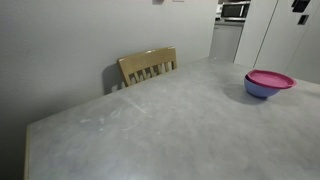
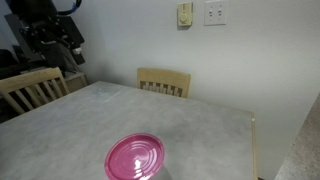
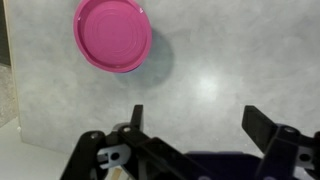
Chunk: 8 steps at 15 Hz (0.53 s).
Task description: Remove the pink plate from the blue bowl
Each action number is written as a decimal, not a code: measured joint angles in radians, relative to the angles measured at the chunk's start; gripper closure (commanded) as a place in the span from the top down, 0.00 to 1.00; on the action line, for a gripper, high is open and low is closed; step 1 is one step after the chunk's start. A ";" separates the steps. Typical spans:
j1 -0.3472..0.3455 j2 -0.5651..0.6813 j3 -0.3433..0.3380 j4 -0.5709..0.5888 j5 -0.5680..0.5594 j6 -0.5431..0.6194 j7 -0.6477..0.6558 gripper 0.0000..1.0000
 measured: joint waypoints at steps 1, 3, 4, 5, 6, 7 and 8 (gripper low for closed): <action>0.000 0.008 -0.015 -0.007 0.004 0.033 -0.021 1.00; 0.000 0.039 -0.053 -0.024 0.022 0.104 -0.086 1.00; 0.000 0.063 -0.074 -0.030 0.037 0.135 -0.128 1.00; 0.000 0.090 -0.094 -0.034 0.054 0.163 -0.171 1.00; 0.000 0.121 -0.112 -0.035 0.074 0.185 -0.213 1.00; -0.002 0.153 -0.126 -0.034 0.090 0.198 -0.243 1.00; -0.005 0.184 -0.134 -0.032 0.095 0.207 -0.253 1.00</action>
